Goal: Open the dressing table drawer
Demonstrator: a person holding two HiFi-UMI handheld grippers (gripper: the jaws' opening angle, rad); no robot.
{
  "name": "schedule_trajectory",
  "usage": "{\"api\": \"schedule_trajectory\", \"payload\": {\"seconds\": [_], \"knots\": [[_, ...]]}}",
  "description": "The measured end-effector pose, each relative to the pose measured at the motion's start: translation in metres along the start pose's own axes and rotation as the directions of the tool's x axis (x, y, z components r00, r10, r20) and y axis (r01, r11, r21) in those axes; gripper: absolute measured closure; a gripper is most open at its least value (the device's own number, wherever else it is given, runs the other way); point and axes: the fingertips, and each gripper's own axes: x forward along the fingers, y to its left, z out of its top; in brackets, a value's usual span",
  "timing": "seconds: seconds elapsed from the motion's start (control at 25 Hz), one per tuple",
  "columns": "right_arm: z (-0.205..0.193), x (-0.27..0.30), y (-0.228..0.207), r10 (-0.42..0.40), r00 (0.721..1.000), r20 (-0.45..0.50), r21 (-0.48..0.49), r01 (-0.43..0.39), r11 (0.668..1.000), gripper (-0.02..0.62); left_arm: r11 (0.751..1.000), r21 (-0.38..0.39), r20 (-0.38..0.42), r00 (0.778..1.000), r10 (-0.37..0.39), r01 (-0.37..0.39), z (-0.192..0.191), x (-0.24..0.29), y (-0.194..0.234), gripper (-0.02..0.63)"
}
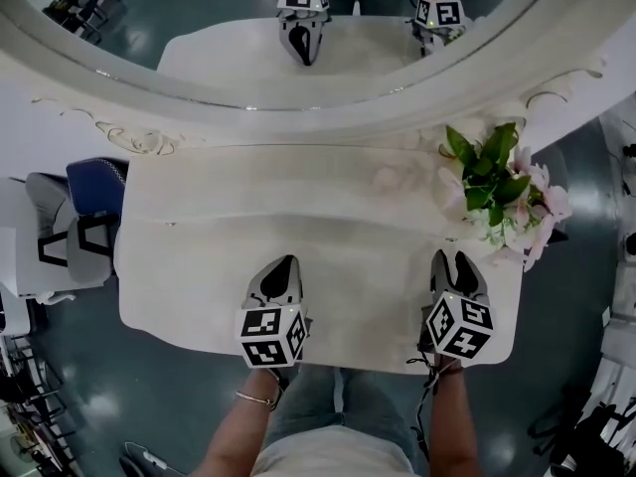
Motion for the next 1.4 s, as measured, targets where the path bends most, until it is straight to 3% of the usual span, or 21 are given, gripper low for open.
{"api": "schedule_trajectory", "payload": {"seconds": [1.4], "knots": [[0.019, 0.019, -0.001, -0.022, 1.000, 0.013, -0.051, 0.023, 0.998, 0.465, 0.999, -0.015, -0.005, 0.999, 0.046, -0.046, 0.001, -0.004, 0.016, 0.586]]}}
